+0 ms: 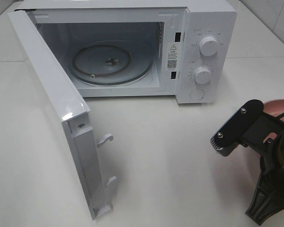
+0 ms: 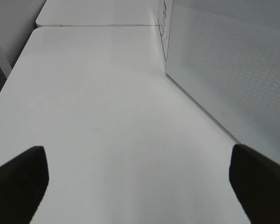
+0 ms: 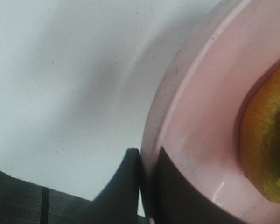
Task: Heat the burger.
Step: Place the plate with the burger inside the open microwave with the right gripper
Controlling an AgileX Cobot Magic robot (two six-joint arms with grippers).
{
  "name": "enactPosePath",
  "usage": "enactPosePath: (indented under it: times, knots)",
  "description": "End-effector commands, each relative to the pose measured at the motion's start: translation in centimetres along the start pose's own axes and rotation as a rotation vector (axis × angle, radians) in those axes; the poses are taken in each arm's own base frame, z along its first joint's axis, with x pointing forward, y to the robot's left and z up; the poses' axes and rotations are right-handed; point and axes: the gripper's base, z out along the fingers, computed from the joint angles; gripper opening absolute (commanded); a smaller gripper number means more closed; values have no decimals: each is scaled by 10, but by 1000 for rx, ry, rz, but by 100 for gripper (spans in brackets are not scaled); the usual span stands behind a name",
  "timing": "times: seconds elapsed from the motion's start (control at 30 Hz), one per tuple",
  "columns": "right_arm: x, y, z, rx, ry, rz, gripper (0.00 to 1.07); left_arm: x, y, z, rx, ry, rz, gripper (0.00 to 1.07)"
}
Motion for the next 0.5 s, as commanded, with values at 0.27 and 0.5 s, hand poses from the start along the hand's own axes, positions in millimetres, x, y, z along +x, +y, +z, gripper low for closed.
enactPosePath:
  times: [0.27, 0.5]
  knots:
    - [-7, -4, -2, 47, -94, -211, 0, 2, 0, -2, 1, -26, -2, 98]
    - [-13, -2, -3, 47, -158, -335, 0, 2, 0, -2, 1, -26, -2, 98]
